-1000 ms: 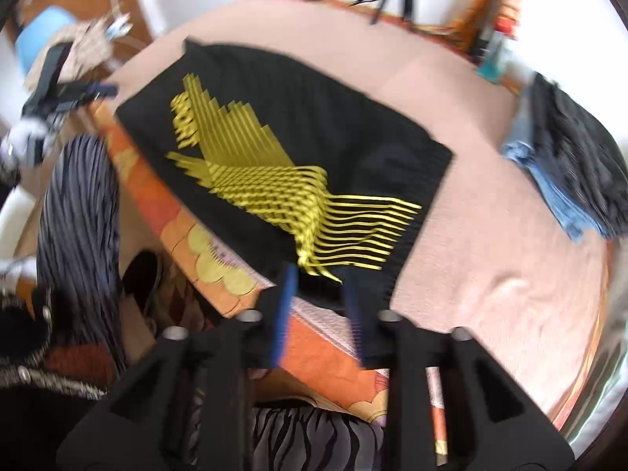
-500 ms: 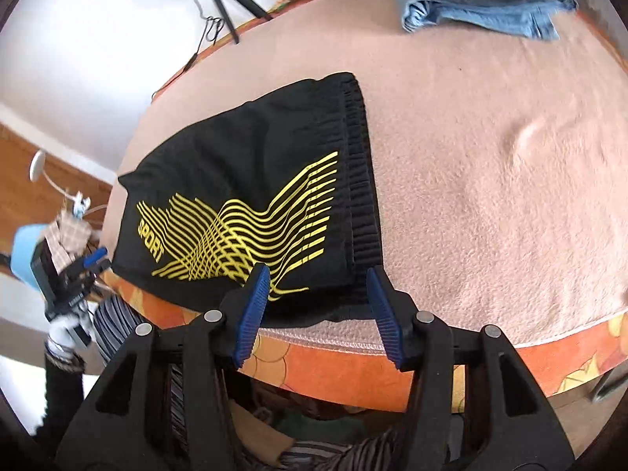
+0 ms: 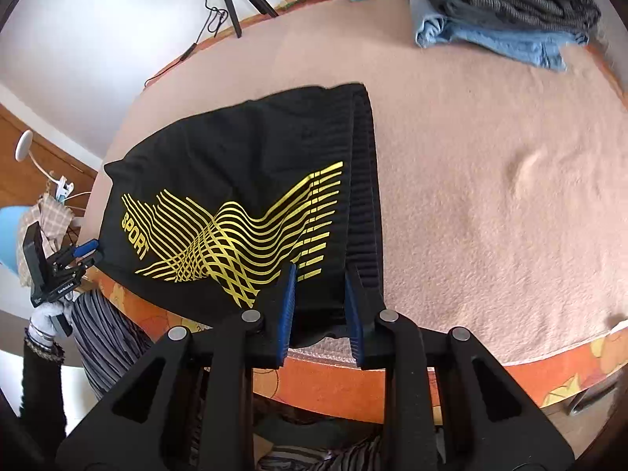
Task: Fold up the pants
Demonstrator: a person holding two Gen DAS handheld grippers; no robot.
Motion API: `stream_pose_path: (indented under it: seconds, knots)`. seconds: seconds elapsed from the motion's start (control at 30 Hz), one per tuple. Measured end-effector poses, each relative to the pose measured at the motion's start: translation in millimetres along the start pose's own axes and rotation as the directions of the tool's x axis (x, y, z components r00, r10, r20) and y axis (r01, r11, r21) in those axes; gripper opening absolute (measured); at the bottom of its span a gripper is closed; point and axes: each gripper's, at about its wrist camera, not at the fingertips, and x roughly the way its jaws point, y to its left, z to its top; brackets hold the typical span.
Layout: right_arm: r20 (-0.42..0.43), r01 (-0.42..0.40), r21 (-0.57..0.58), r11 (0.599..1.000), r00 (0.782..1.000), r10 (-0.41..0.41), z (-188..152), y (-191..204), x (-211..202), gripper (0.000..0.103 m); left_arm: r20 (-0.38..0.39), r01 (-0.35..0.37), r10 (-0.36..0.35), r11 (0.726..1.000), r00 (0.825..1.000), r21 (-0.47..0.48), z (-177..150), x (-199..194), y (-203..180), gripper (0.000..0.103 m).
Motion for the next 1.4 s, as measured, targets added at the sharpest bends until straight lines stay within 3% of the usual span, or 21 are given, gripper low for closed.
stream_pose_path:
  seconds: [0.1, 0.3, 0.47, 0.57, 0.63, 0.83, 0.97, 1.1, 1.17, 1.3, 1.37, 1.4]
  knots:
    - [0.028, 0.077, -0.06, 0.995, 0.997, -0.076, 3, -1, -16, 0.025, -0.006, -0.01, 0.01, 1.0, 1.0, -0.002, -3, -4, 4, 0.042]
    - [-0.033, 0.194, -0.201, 0.96, 0.978, -0.204, -5, 11, 1, 0.027, 0.033, -0.015, 0.018, 0.997, 0.999, -0.079, -1, -25, 25, 0.042]
    - [0.045, 0.24, -0.244, 0.94, 0.971, -0.236, -5, 23, -8, 0.032, 0.079, 0.0, 0.013, 0.987, 0.997, -0.162, 1, -52, 38, 0.043]
    - [0.114, 0.254, -0.268, 0.93, 0.966, -0.231, 0, 36, -21, 0.041, 0.115, 0.047, -0.017, 0.963, 0.993, -0.264, 2, -66, 48, 0.059]
    - [0.153, 0.26, -0.287, 0.922, 0.963, -0.224, 4, 48, -28, 0.042, 0.122, 0.082, -0.046, 0.947, 0.991, -0.309, 2, -69, 48, 0.059]
    - [0.194, 0.145, -0.359, 0.922, 0.978, -0.078, 21, 95, -39, 0.043, 0.103, 0.087, -0.053, 0.926, 0.993, -0.368, -7, -54, 35, 0.059]
    - [0.155, 0.014, -0.41, 0.912, 0.986, 0.054, 41, 130, -22, 0.044, 0.111, 0.097, -0.055, 0.899, 0.992, -0.427, -20, -38, 33, 0.055]
    - [0.086, -0.089, -0.452, 0.888, 0.986, 0.142, 62, 171, 6, 0.044, 0.13, 0.071, -0.019, 0.91, 0.991, -0.409, -26, -31, 26, 0.053]
    - [0.043, -0.142, -0.467, 0.873, 0.982, 0.182, 69, 193, 23, 0.044, 0.133, 0.061, -0.009, 0.915, 0.991, -0.398, -27, -28, 24, 0.043]
    - [-0.018, -0.197, -0.524, 0.829, 0.975, 0.22, 80, 246, 55, 0.044, 0.138, 0.06, -0.007, 0.92, 0.99, -0.386, -28, -20, 23, 0.036]
    - [-0.041, -0.212, -0.543, 0.813, 0.973, 0.226, 85, 268, 72, 0.044, 0.137, 0.059, -0.008, 0.928, 0.991, -0.369, -29, -17, 22, 0.019]
    - [-0.052, -0.217, -0.555, 0.803, 0.973, 0.227, 87, 279, 79, 0.044, 0.141, 0.056, -0.006, 0.932, 0.99, -0.358, -30, -16, 21, 0.016]
